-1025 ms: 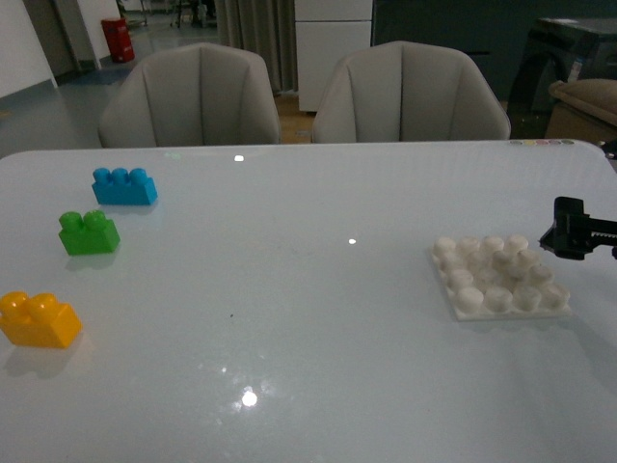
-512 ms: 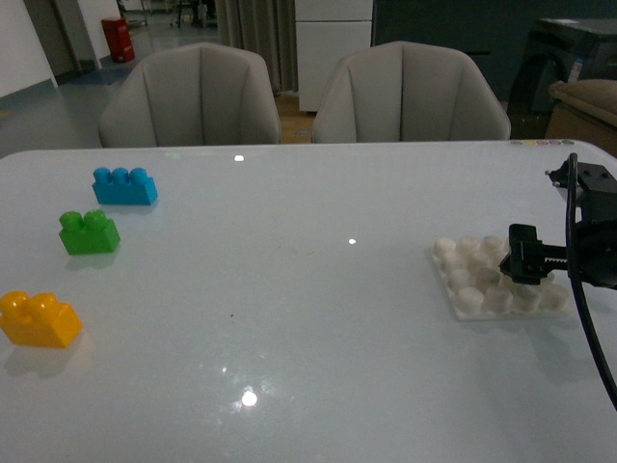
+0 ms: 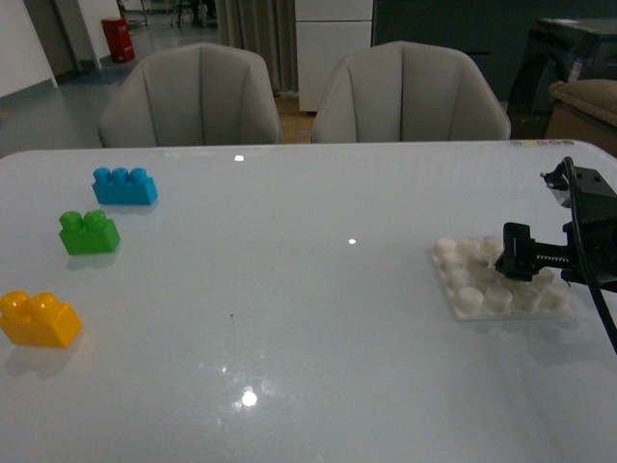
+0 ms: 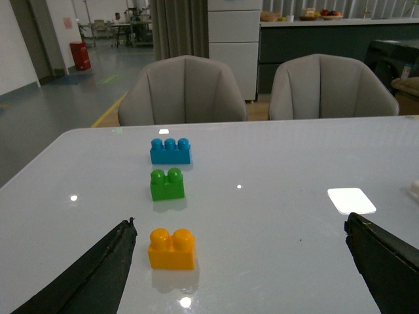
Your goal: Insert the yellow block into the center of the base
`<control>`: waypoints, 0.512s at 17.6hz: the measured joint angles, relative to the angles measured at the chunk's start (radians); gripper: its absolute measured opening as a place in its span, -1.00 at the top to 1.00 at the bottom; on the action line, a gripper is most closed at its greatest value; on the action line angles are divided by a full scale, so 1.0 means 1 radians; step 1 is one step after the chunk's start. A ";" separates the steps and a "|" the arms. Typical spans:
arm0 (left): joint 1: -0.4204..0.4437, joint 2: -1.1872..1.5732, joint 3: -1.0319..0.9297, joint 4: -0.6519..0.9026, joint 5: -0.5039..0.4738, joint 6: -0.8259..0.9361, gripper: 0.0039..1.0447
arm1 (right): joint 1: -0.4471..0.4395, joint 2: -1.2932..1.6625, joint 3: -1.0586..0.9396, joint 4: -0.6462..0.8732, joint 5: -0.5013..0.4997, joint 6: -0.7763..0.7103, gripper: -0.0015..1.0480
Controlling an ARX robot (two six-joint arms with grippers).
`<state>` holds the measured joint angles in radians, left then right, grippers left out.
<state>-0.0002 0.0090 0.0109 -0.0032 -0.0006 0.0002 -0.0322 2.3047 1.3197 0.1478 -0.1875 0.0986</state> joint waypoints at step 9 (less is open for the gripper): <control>0.000 0.000 0.000 0.000 0.000 0.000 -0.88 | 0.046 0.000 0.000 0.008 -0.006 0.065 -0.88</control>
<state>-0.0002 0.0090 0.0109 -0.0032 -0.0006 0.0002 0.0135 2.3051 1.3197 0.1555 -0.1932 0.1638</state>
